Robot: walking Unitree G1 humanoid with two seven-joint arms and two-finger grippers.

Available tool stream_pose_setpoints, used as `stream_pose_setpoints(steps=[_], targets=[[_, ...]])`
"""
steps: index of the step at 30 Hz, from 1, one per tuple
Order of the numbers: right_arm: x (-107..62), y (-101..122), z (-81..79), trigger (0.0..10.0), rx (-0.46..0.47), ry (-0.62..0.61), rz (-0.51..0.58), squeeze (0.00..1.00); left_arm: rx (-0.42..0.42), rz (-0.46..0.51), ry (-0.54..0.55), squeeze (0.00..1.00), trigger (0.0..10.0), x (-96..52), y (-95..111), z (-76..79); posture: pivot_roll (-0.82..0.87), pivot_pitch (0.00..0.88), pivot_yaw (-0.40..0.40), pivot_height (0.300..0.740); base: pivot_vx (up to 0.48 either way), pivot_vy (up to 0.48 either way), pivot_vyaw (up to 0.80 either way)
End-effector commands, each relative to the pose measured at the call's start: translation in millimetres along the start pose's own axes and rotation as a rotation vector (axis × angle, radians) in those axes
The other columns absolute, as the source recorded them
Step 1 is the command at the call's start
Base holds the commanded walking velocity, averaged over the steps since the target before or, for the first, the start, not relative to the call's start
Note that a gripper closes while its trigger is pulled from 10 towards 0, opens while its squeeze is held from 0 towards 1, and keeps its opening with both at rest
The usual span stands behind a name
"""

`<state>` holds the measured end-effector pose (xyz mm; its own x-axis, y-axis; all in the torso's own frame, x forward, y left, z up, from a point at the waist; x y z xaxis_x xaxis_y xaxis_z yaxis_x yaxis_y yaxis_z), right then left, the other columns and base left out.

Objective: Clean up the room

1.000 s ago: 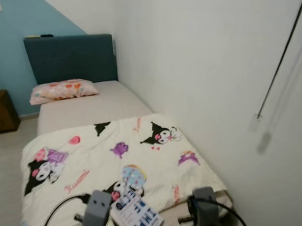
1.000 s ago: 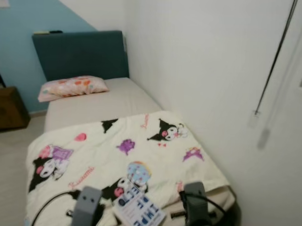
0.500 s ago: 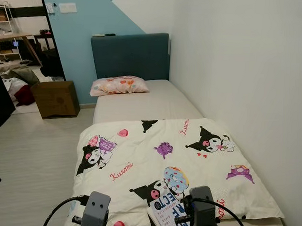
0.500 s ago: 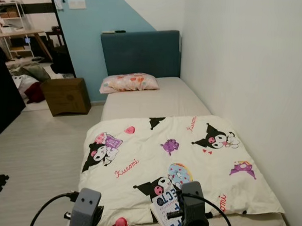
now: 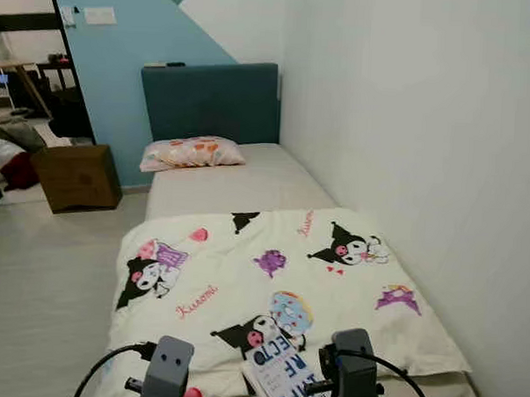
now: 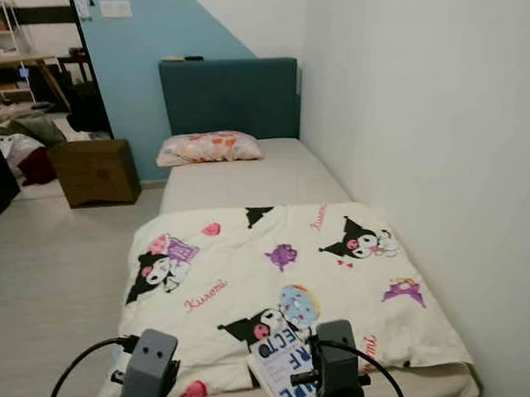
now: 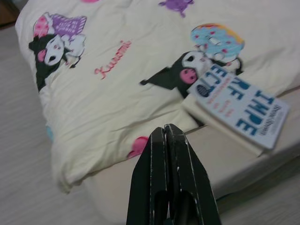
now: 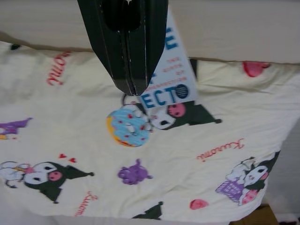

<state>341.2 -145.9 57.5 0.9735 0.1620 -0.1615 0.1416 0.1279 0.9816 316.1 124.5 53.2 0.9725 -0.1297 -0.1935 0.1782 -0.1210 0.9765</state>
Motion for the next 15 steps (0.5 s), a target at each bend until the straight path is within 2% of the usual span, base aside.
stream_pose_setpoints(steps=[1,3,7,9,13,15], targets=[[-2.6,-6,2.4,10.0,0.01,-0.007,-0.013,0.0,0.003,-0.016,-0.008,0.0,10.0,-1.0,-4,2.9,-0.1,0.101,0.032,0.74,0.0,-0.48,0.0],[-2.7,-5,2.4,10.0,0.01,-0.007,-0.012,0.0,0.004,-0.018,-0.008,0.0,10.0,-0.7,-4,2.9,-0.1,0.101,0.032,0.74,0.0,-0.48,0.0],[-2.4,-5,2.4,10.0,0.011,-0.006,-0.012,0.0,-0.023,-0.06,0.003,0.0,10.0,-0.6,-11,1.5,-0.1,0.103,0.031,0.74,0.0,0.0,0.0],[-2.4,-5,2.4,10.0,0.012,-0.006,-0.011,0.0,-0.067,-0.086,0.008,0.0,10.0,-0.9,-16,1.0,-0.1,0.103,0.03,0.74,0.0,0.48,0.0],[-2.1,-5,2.4,10.0,0.012,-0.006,-0.011,0.0,-0.066,-0.077,0.006,0.0,10.0,-0.8,-15,0.6,-0.1,0.105,0.029,0.74,0.0,0.48,0.0],[-1.8,-4,2.4,10.0,0.012,-0.005,-0.01,0.0,-0.041,-0.039,0.011,0.0,10.0,-1.0,-8,-0.8,-0.11,0.107,0.029,0.74,0.0,0.0,0.0]])
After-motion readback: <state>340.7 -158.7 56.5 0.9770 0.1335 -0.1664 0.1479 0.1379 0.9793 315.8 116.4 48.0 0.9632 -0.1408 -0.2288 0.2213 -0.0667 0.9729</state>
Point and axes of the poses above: a point about 5 cm out from each wrist's last joint towards the gripper, its own x axis pointing out of the wrist towards the gripper, its own y axis along the axis of the wrist's last joint, z = x × y, the point moved 6 cm from there along x, pointing out of the wrist towards the gripper, and after that the axes turned 1 degree about -x, right-handed, at the moved point
